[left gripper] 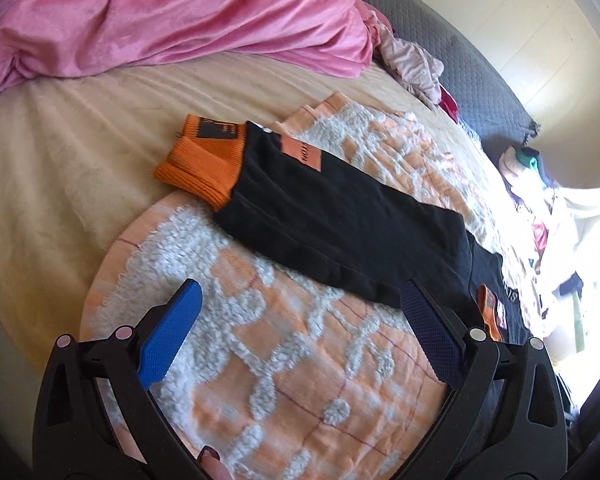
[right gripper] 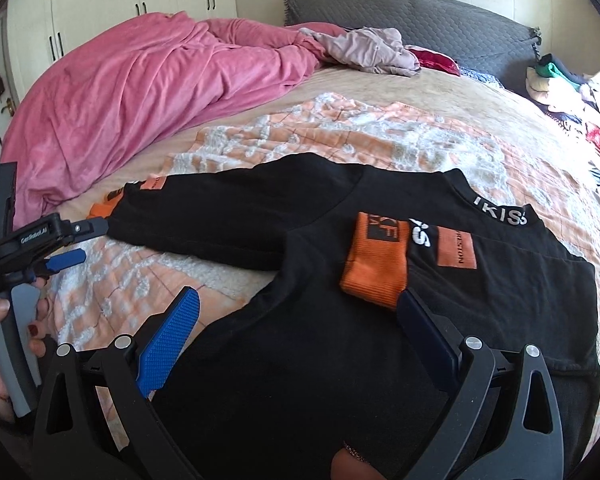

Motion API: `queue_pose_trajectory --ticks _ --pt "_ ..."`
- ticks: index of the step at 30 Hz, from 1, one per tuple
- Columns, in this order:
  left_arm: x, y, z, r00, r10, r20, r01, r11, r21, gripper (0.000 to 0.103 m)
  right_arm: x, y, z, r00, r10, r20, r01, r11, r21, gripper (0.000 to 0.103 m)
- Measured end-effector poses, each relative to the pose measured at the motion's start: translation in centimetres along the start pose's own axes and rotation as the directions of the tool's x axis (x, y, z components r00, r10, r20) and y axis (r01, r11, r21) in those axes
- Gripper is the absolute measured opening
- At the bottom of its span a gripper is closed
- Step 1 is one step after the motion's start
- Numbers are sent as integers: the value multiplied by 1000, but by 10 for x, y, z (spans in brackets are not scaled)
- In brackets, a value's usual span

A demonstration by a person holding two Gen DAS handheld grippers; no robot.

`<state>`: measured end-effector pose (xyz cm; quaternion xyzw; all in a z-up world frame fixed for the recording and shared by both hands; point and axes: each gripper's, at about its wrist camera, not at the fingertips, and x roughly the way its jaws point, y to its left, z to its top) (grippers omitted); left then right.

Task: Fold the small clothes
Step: 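Move the left gripper to the other sleeve's orange cuff, then grasp the second orange cuff with the left gripper and lift it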

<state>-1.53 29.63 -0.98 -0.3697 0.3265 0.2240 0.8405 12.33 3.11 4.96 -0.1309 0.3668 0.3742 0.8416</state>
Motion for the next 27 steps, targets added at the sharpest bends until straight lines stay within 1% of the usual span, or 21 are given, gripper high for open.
queue_pose_trajectory --ticks 2,4,5,7,10,12,13,17,20,21,22,23,24,25,26,27 --pt "1 8 2 1000 -18 10 18 999 -32 93 1 5 -1 1000 2 -5 -2 1000 -5 98" --pt "2 15 5 999 -30 19 31 997 -68 89 2 8 -2 1000 3 -9 -3 1000 -11 98" --pt "3 17 6 999 -25 28 27 996 -80 88 2 8 -2 1000 2 -10 -2 1000 -13 98" --pt "4 22 8 999 -10 46 15 995 -102 82 2 9 -2 1000 1 -10 -1 1000 -12 98" --pt "7 27 13 999 -7 52 14 991 -137 75 1 8 -3 1000 4 -8 -4 1000 -3 98" --pt "10 28 17 998 5 57 4 988 -155 72 1 8 -4 1000 3 -7 -3 1000 2 98" --pt "11 29 19 998 10 58 0 986 -167 72 0 7 -5 1000 2 -6 -2 1000 4 98" --pt "21 26 29 996 78 49 -66 977 -202 72 0 4 -5 1000 -2 -7 2 1000 18 98" --pt "30 22 41 988 143 63 -126 968 -219 72 -3 0 -5 1000 -3 -2 3 1000 29 98" --pt "31 22 44 985 160 71 -140 963 -229 70 -4 -1 -5 1000 -5 -1 5 1000 31 98" --pt "33 24 46 982 171 79 -148 959 -243 62 -6 -2 -6 1000 -8 2 8 999 34 98" --pt "33 26 47 980 177 95 -147 954 -260 58 -7 -4 -6 1000 -10 3 9 999 37 98" --pt "33 28 48 977 178 118 -140 951 -275 51 -7 -5 -7 1000 -12 4 12 999 42 98" --pt "33 30 48 975 178 129 -136 950 -282 45 -7 -7 -8 1000 -15 3 15 999 46 98" --pt "33 31 47 975 177 138 -132 949 -288 42 -7 -9 -8 1000 -19 3 19 998 53 98" --pt "33 32 47 975 169 142 -122 950 -289 33 -7 -11 -9 1000 -21 4 20 998 61 98"
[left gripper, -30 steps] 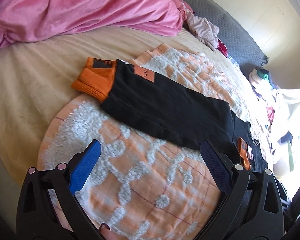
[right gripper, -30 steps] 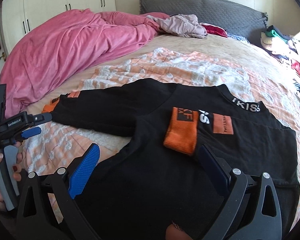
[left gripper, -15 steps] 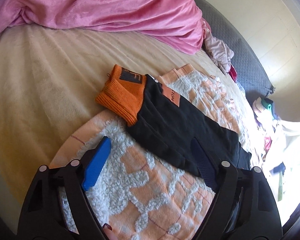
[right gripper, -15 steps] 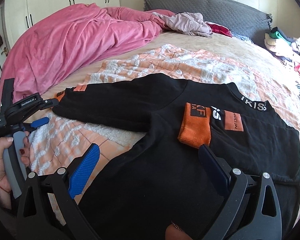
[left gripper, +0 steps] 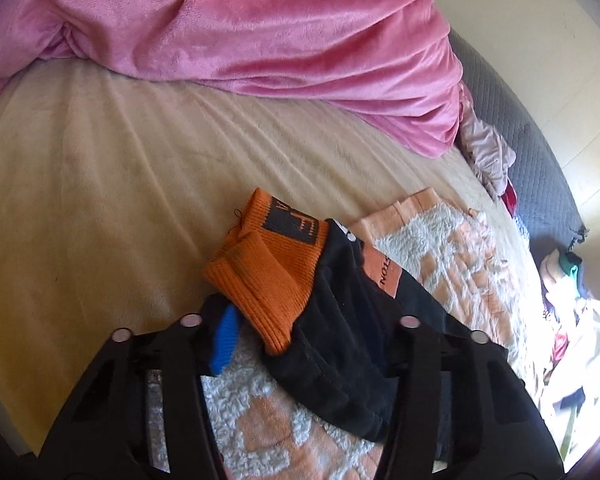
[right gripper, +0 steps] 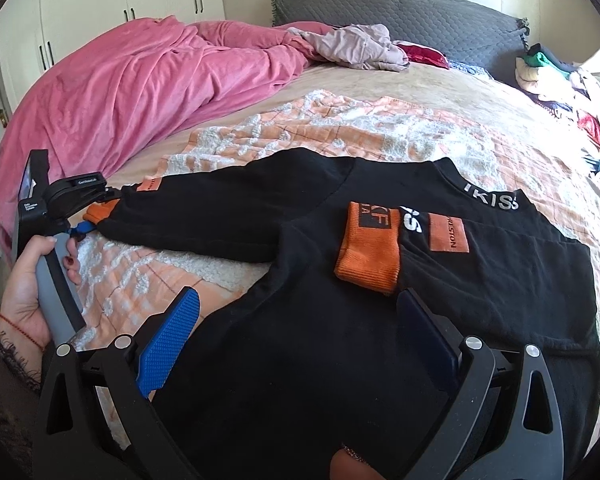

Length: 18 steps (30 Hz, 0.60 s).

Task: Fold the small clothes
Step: 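Grasp the second orange cuff with the left gripper and lift it, then carry the second sleeve across the shirt with the left gripper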

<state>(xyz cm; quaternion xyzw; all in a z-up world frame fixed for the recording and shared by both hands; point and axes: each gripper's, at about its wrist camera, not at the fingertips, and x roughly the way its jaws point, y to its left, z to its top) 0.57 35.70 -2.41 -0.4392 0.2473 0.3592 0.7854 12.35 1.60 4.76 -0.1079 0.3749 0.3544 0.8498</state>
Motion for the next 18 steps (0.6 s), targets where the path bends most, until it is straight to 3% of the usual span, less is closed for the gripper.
queue_pose_trajectory --ticks 1,4,13,18 --pt "0 1 0 1000 -14 -3 14 1000 -2 21 1 -2 -1 1000 0 1 0 1000 12 98" --pt "-1 -1 2 999 -44 5 44 999 8 4 4 -9 -4 1000 7 -4 -6 998 55 98" --pt "-38 -24 -4 968 -240 73 234 969 83 3 1 -32 -21 1000 23 -4 -22 982 187 98" --pt "-55 -45 -9 946 -310 90 294 942 160 2 -5 -46 -28 1000 -31 -6 31 973 228 98"
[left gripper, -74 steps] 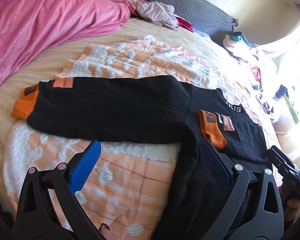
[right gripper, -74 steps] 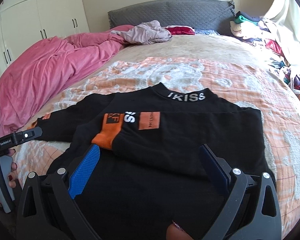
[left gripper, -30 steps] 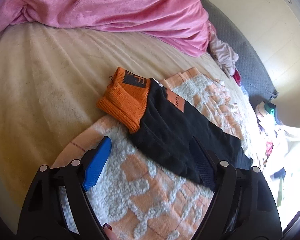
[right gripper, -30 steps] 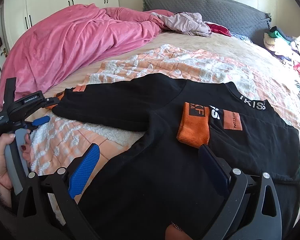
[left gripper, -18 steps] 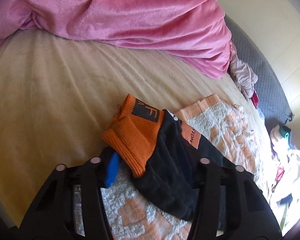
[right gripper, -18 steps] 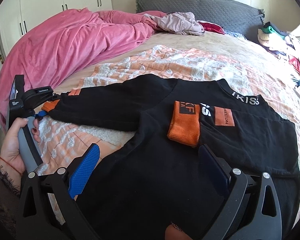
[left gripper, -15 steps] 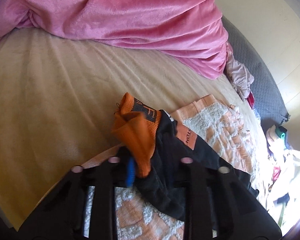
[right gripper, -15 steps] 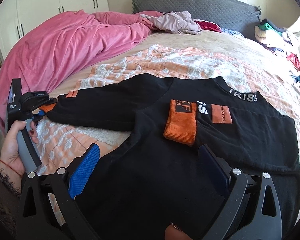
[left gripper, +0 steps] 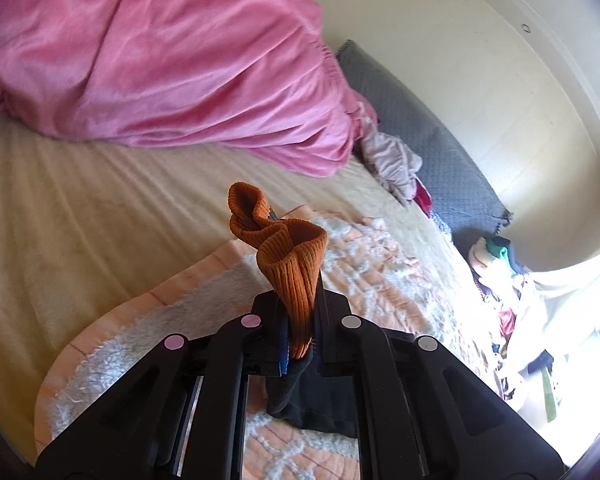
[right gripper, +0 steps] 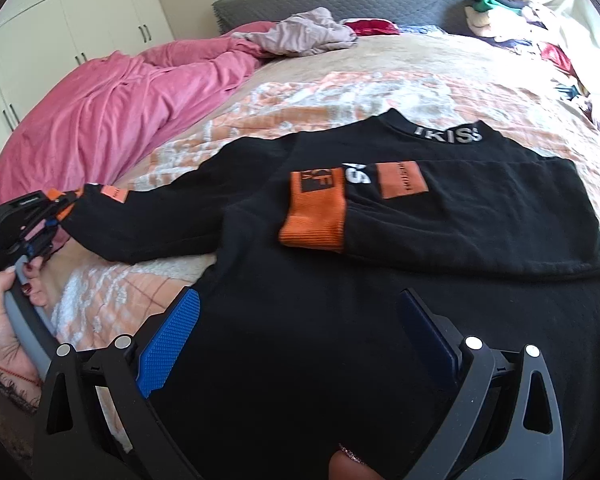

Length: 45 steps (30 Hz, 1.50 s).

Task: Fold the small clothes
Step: 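Carry the second sleeve across the shirt with the left gripper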

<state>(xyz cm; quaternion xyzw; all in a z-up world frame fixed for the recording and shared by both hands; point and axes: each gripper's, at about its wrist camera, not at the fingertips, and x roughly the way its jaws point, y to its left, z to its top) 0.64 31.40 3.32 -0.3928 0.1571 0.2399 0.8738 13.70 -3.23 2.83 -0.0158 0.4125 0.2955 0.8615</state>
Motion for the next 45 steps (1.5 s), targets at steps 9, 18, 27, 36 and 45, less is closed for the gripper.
queue_pose_trajectory --ticks 9,18,27,36,45 --pt "-3 -42 -16 991 -131 -24 133 988 74 2 -19 -23 -2 994 -101 43 99 994 40 98" --pt "-6 -75 -34 973 -219 -75 228 962 152 2 -34 -50 -3 986 -157 59 149 981 124 98" --pt "-12 -111 -59 933 -324 -158 353 909 220 2 -63 -91 -3 969 -229 96 198 946 256 98" --pt "3 -142 -99 866 -393 -309 472 847 245 2 -88 -123 -6 956 -272 110 220 912 345 98" --pt "23 -153 -130 827 -367 -426 503 820 271 3 -99 -141 -7 950 -293 110 227 887 401 98"
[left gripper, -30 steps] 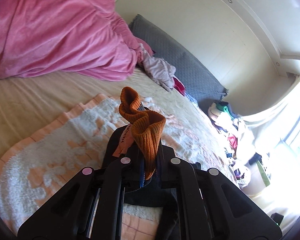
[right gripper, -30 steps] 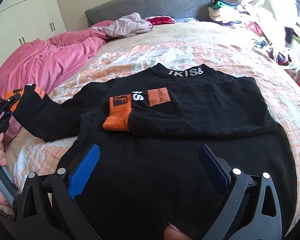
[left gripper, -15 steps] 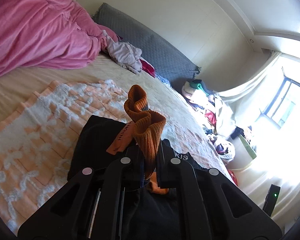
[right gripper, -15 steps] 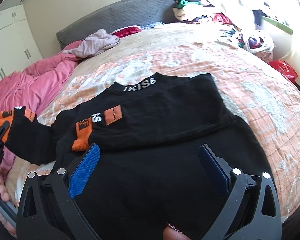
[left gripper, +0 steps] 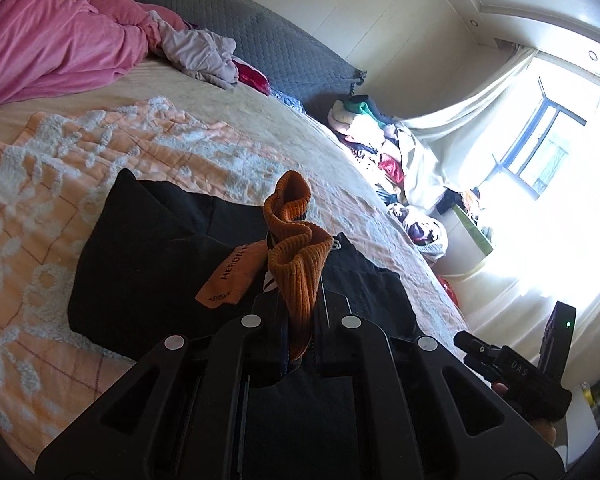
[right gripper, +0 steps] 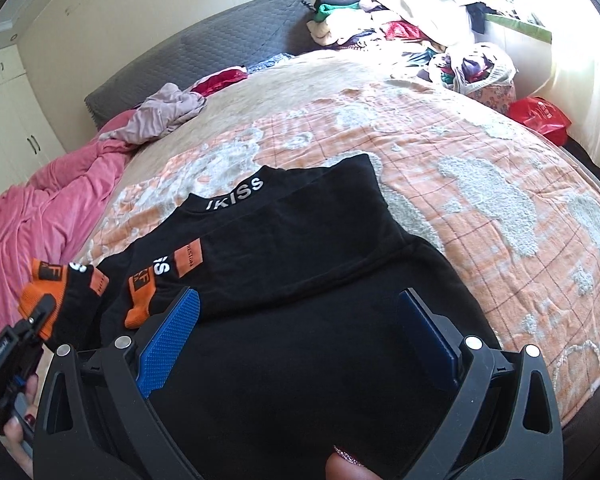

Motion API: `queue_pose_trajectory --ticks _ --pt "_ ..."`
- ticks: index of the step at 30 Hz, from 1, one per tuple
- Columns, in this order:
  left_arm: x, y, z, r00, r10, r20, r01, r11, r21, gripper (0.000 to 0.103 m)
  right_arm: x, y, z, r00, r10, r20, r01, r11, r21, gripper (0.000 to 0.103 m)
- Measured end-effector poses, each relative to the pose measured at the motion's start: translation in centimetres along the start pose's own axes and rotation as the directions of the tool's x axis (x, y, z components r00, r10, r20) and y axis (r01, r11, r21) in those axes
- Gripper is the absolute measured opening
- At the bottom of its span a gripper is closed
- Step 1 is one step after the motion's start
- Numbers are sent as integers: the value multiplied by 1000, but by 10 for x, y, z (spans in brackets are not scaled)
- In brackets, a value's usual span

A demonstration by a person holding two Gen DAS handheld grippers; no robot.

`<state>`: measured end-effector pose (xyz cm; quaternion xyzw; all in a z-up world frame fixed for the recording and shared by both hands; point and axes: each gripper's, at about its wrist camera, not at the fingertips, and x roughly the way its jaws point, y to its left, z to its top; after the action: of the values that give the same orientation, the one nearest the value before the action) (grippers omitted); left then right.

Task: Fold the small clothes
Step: 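Carry the second sleeve across the shirt with the left gripper, then grasp the cuff with the right gripper while the left gripper releases it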

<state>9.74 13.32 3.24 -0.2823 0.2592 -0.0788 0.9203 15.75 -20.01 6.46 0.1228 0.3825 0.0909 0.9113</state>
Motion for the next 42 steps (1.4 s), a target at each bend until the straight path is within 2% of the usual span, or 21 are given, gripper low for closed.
queue_pose_trajectory --ticks 8,12,15,19,22,27,30,33,35,36,38,39,41,42 --pt "24 -9 -13 993 -36 -111 41 998 37 4 0 -1 2 1000 3 -2 -3 1000 17 98" --pt "38 -11 -23 973 -92 -213 99 995 22 22 3 1 1 1000 24 -19 -24 1000 20 98" --pt "37 -19 -27 968 -108 -227 121 992 45 31 8 7 -3 998 42 -43 -42 999 7 98" --pt "27 -23 -22 964 -132 -233 151 986 68 54 17 16 -9 995 60 -79 -61 998 -8 98" --pt "20 -18 -16 977 -73 -202 94 991 99 58 29 29 -17 988 84 -128 -91 995 -46 98" --pt "12 6 -4 986 37 -162 -23 996 85 70 52 63 -34 971 138 -196 -161 981 -110 98" --pt "9 17 1 982 112 -153 -99 991 90 85 63 83 -43 963 160 -218 -195 969 -152 98" --pt "5 29 4 975 168 -144 -158 984 79 86 73 104 -51 956 172 -236 -220 956 -192 98" --pt "1 36 7 974 182 -136 -175 983 60 92 76 114 -55 953 181 -242 -233 949 -210 97" --pt "-1 40 9 973 189 -130 -184 982 48 93 78 119 -56 951 194 -241 -249 943 -222 95" --pt "-5 44 11 971 208 -116 -205 978 37 93 82 128 -57 948 195 -253 -256 936 -241 81" --pt "-6 46 13 969 219 -110 -217 976 33 93 83 131 -57 945 204 -254 -266 933 -242 79" --pt "-10 49 15 967 232 -101 -231 973 25 93 84 138 -56 942 217 -257 -282 925 -255 63" --pt "-12 50 17 967 235 -97 -234 972 20 93 83 141 -55 944 215 -251 -281 921 -268 58"
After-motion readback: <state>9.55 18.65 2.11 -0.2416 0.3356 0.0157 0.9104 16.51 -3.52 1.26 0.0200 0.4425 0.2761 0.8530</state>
